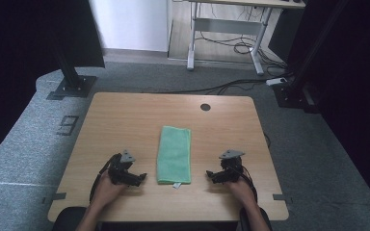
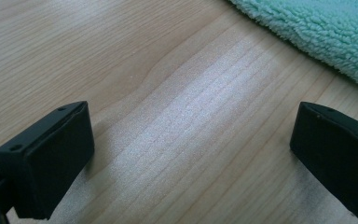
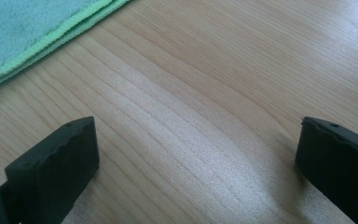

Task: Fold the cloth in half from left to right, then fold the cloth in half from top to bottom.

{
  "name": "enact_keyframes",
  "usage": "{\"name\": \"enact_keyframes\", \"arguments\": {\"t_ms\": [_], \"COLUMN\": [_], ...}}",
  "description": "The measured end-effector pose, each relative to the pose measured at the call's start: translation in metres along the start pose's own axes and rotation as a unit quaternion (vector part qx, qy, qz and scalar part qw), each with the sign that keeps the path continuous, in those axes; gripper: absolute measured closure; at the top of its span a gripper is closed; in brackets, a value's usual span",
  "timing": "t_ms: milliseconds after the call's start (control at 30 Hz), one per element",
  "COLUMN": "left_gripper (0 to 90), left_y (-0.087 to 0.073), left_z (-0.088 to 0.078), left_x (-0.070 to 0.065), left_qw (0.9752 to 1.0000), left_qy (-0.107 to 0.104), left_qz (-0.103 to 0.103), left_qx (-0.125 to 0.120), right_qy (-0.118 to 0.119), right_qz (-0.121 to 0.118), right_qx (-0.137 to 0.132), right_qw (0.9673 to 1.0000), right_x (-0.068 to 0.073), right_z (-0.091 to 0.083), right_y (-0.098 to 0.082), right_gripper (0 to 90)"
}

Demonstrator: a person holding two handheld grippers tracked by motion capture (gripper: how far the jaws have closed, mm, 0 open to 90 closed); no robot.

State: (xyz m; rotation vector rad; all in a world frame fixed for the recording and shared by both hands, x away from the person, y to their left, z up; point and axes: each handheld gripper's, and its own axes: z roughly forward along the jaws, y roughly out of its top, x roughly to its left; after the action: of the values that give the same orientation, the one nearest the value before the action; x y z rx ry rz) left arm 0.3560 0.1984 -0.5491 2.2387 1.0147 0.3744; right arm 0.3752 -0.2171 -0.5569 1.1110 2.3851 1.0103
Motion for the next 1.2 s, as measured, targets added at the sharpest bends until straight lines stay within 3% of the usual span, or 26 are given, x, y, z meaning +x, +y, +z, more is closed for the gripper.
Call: {"name": "enact_keyframes", "arguments": {"t_ms": [600,733,1000,1200], "left_gripper": [0.0,0.0,0.6,0.2], "left_y": [0.003,0.010,0.033,0.053], "left_z": [0.001,0.004,0.008,0.018], "left_x": [0.000,-0.001,-0.006,-0.008], "left_qw": [0.9999,0.9997,1.0000,0.9998], "left_qy": [0.005,0.008,0.006,-0.001], "left_qz": [-0.006,-0.011,-0.004,-0.012], "left_qx": [0.007,0.018,-0.001,-0.017], "right_qy": [0.000,0.001,-0.001,-0.002], "right_qz": [0.002,0.002,0.002,0.003], "right_qx": [-0.001,-0.001,0.000,0.000], "right_qw": [1.0000,1.0000,1.0000,1.0000], "right_x": [0.000,0.000,0.000,0.000], "right_z": [0.000,0.000,0.000,0.000], "right_y": [0.000,0.000,0.000,0.000], "right_gripper": [0.0,0.1,0.0,0.0]}}
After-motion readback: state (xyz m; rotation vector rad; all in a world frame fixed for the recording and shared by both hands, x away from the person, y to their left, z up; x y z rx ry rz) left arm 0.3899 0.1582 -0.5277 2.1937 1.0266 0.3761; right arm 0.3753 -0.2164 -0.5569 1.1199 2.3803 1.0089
